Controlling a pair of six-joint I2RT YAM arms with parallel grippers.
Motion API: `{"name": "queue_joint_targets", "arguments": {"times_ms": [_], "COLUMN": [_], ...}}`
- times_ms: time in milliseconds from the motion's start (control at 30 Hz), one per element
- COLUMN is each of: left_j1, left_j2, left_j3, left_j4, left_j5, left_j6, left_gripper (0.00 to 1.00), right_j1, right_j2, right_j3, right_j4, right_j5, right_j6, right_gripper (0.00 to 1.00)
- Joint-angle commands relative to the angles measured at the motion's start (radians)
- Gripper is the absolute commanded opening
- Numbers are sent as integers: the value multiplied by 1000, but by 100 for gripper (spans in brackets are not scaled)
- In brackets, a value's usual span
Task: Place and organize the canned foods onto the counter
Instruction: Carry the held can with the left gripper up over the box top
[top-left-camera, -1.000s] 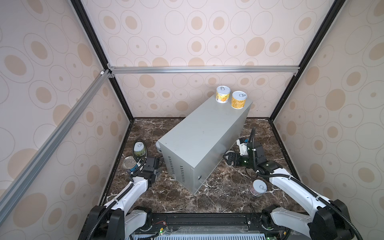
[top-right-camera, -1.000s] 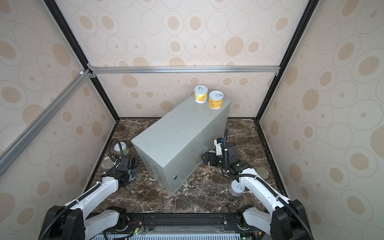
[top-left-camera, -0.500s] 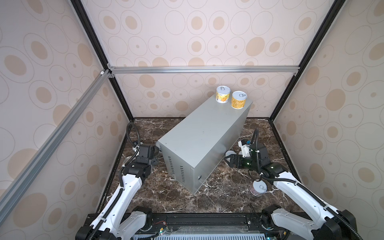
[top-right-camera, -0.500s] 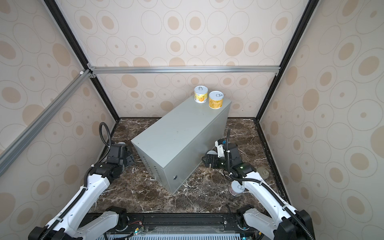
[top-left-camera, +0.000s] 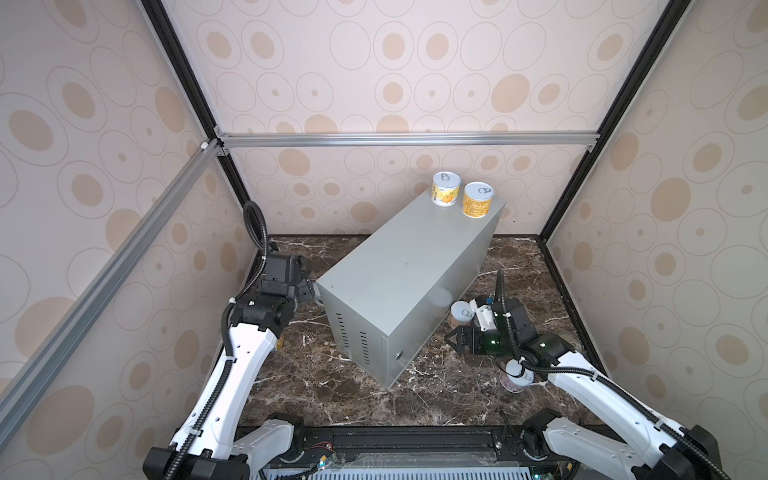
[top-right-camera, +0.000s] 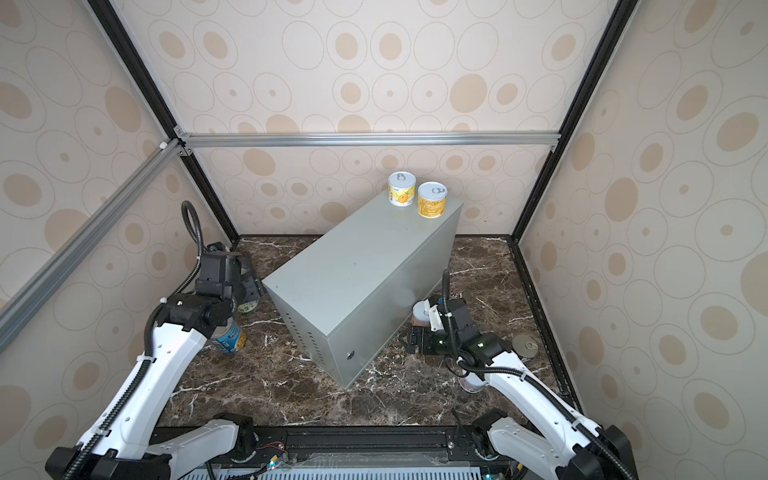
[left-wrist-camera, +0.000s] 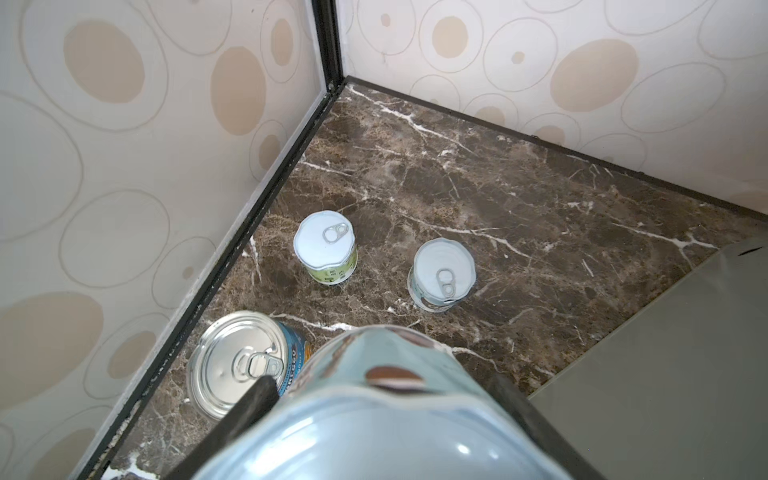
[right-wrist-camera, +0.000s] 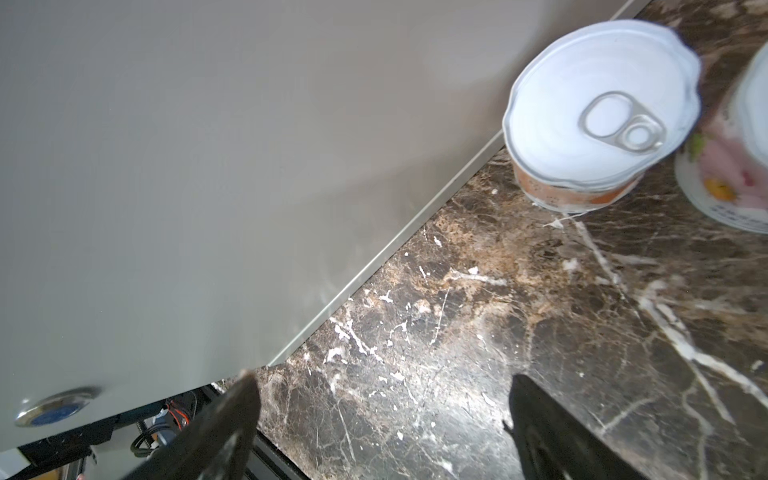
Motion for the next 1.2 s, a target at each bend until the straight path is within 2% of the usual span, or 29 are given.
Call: {"name": "queue_joint_targets", "arguments": {"times_ms": [0,100,267,600,667,967,1167], "left_j1": [0,-29,-70,-259,-302,-531,-626], "left_j2": [38,92,198,343,358,498,588], "left_j3": [173,277,467,802,846,986,1075], "left_j4": [-30,-71,-111,-149,-143,-195,-208], "left_j5": [6,-5,76,75,94,-8,5], "left_j6": [84,104,153,260,271,318,327], "left_gripper": [54,53,52,50,50,50,49], "right_j1": [2,3,2,3,4,4,4], "right_j2": [-31,-16,-3,-26,-30,-97,-129], "right_j3": [29,67,48,127,141,153,128], "right_j4": [-63,-134,-136,-224,-242,-306,-295], "right_j5": [50,41,9,54,56,97,105], "right_j6": [-6,-27,-20,-79,-87,-108,-84], "right_gripper": [96,96,96,96,96,97,96]}}
